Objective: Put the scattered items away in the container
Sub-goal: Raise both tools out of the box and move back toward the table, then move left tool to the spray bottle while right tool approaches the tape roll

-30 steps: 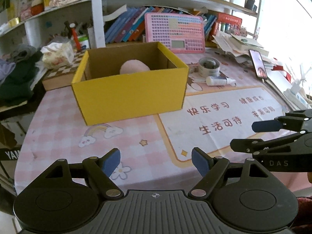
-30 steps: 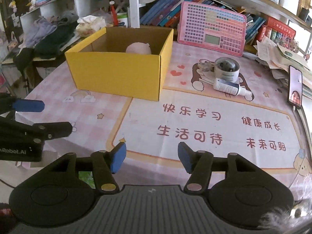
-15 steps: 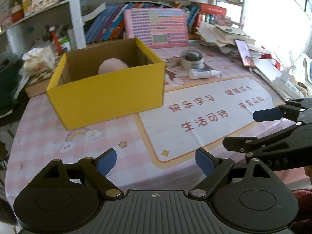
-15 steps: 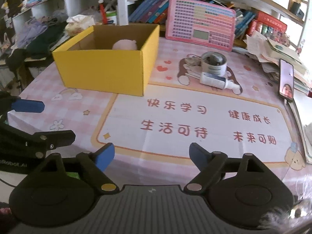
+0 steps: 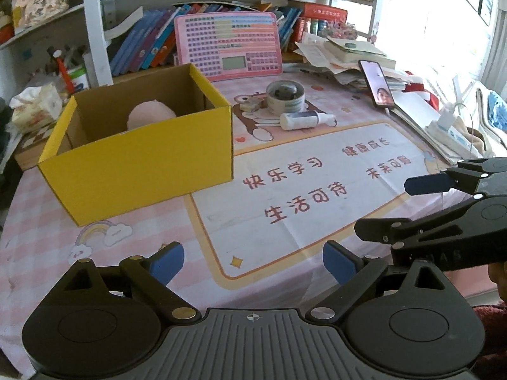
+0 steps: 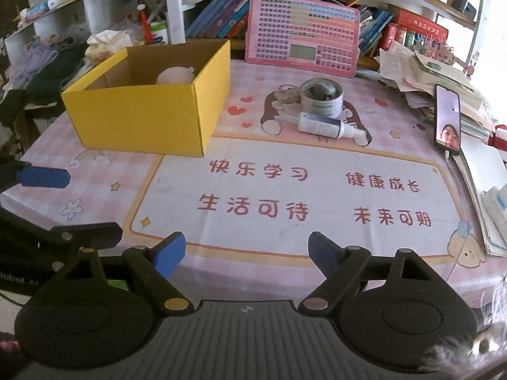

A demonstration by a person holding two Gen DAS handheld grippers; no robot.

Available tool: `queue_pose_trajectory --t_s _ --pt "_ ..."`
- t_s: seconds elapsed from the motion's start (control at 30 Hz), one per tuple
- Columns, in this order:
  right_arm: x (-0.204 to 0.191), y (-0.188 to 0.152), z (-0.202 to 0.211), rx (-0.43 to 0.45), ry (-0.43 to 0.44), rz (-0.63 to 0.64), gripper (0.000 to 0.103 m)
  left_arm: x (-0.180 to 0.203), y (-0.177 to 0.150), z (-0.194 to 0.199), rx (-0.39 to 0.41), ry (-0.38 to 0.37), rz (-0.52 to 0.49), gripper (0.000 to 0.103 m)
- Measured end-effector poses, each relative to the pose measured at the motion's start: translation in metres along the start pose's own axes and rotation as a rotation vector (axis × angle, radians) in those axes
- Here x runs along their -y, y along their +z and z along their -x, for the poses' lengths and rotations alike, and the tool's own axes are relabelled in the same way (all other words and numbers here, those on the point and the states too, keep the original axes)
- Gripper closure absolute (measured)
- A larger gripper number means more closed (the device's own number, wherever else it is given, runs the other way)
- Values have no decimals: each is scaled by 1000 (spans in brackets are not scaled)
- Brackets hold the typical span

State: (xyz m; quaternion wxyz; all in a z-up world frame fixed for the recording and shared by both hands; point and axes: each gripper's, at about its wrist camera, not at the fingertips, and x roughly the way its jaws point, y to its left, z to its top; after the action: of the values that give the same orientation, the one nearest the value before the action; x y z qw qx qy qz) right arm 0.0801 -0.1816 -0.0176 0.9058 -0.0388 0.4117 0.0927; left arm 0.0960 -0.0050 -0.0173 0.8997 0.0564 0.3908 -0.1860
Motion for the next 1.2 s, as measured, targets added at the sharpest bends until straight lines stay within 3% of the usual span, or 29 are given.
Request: queue_pose_trajectory --t_s 0.3,0.57,0.8,1.2 --pt "30 5 -2 8 -33 -41 19 25 15 -23 -14 -63 -48 7" --pt "80 19 -12 16 -53 -74 19 61 49 -54 17 -85 -128 7" --pt "125 43 -31 46 -20 -127 19 89 87 -88 46 -52 -174 7" --pt "179 68 -78 22 65 -199 19 109 121 -138 14 6 -115 7"
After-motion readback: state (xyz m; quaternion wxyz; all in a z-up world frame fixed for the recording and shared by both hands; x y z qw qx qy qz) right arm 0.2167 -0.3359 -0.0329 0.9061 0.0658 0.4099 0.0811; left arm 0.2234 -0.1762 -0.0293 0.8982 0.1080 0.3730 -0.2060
